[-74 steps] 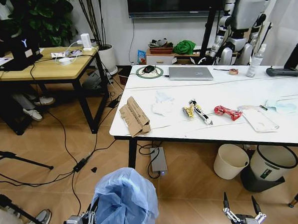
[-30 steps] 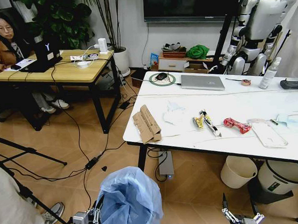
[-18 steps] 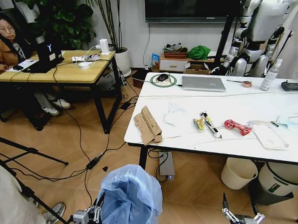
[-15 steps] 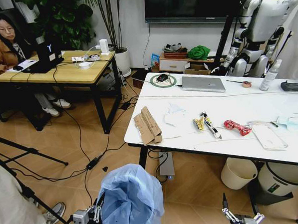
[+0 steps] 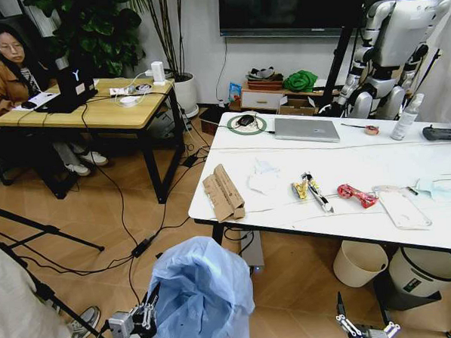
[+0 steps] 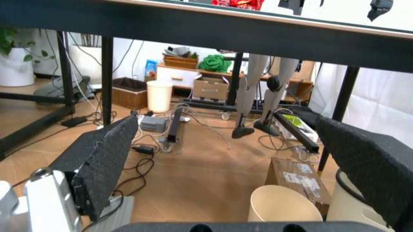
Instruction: Pick up the trash bin and place the trash from the table into it.
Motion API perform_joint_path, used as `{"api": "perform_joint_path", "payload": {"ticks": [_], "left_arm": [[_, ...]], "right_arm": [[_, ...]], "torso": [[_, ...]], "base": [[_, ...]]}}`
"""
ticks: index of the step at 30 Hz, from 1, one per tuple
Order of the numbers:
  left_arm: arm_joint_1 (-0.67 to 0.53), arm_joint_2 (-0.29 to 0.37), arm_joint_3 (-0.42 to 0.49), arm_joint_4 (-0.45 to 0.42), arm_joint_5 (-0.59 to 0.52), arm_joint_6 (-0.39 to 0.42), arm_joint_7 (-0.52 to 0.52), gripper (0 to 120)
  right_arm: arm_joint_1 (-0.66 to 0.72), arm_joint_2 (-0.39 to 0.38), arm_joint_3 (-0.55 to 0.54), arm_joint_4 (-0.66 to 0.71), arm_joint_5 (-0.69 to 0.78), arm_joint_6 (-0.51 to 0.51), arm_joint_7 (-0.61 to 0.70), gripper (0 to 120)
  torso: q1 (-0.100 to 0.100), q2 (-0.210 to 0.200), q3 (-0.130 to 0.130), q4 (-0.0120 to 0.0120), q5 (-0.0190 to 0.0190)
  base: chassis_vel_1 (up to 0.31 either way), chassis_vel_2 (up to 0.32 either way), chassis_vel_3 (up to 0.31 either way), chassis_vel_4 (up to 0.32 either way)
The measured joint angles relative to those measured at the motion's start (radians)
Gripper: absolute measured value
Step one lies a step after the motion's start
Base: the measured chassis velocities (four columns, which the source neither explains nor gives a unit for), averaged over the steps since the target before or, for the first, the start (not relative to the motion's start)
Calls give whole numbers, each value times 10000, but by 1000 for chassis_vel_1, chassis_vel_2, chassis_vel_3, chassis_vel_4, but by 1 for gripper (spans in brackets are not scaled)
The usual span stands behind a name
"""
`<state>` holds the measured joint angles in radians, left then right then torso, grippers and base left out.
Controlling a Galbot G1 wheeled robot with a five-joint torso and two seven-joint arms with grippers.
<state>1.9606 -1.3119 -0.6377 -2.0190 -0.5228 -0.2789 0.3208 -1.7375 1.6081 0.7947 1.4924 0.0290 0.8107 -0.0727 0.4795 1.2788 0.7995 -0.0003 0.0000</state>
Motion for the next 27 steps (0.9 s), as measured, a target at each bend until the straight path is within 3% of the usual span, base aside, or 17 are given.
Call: {"api": "perform_joint_path", "payload": {"ticks": [27], "left_arm": [[-97, -70, -110, 167, 145, 65, 374, 0]], "right_arm": [[66, 0, -18, -108, 6, 2, 18, 100]], "torso": [[-46, -93, -51, -1, 0]], "base": [[-21, -27, -24, -27]]}}
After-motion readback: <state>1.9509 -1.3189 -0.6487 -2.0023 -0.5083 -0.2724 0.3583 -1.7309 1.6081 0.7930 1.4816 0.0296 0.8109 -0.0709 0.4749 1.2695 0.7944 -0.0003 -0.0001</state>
